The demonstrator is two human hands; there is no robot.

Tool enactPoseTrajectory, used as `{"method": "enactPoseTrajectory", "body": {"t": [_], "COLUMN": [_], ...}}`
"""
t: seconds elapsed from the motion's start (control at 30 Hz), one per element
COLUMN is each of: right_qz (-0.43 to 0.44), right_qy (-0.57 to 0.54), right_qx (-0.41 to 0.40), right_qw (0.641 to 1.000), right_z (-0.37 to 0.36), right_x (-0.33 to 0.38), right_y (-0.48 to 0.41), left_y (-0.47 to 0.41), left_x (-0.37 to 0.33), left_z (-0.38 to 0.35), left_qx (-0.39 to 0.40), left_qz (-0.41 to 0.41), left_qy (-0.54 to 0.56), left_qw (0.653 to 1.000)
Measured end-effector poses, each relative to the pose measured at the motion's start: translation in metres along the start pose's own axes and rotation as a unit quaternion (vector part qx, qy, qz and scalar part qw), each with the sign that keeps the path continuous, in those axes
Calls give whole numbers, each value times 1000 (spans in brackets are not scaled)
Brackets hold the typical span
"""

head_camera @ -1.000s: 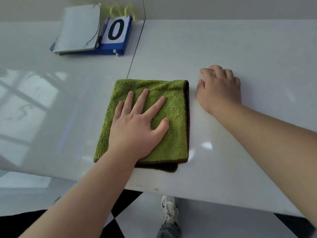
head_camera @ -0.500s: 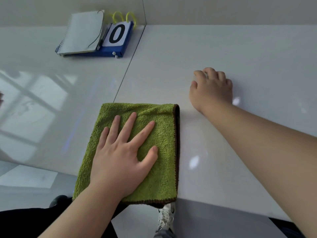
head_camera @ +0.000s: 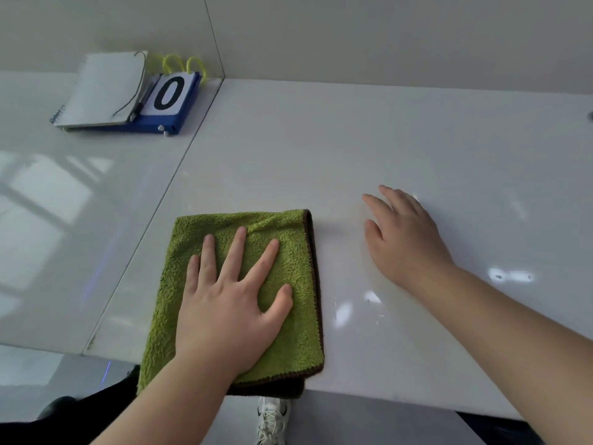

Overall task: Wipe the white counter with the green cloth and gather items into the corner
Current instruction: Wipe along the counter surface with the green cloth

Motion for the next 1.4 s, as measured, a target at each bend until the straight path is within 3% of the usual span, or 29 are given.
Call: {"method": "enactPoseTrajectory", "body": {"t": [0.3,0.67,0.93,1.07,1.4], "right_qz": [-33,-30,-33,-25,-35], "right_qy": [12,10,-19,-5,7], "right_qx": [-6,-30,-32,-78,-127], "right_qw": [999,999,999,997,991], "right_z": [8,11,15,24,44], "right_x": [-56,-53,-51,-50,-61], "right_y": [31,38,37,33,-95], "left_y": [2,-13,-82,-123,-243], "left_x": [-82,-112,-130,-130,-122], "left_z": [-15,-18,-17,-13,-6], "left_qx": [-6,-10,-1,7,-4], "left_qz": [-44,-34,-20,-18,-36], "left_qy": [24,46,57,59,38], "left_qw": [999,998,998,998,999]}}
Point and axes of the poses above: each hand's wrist, its own y-axis away from the middle knuckle, its own z-axis out of the back of the hand, x = y × z, the point moved 9 cm from there along -y, towards the middle knuckle, and after that the axes turned 4 degrees about x, right-handed, at the moved point
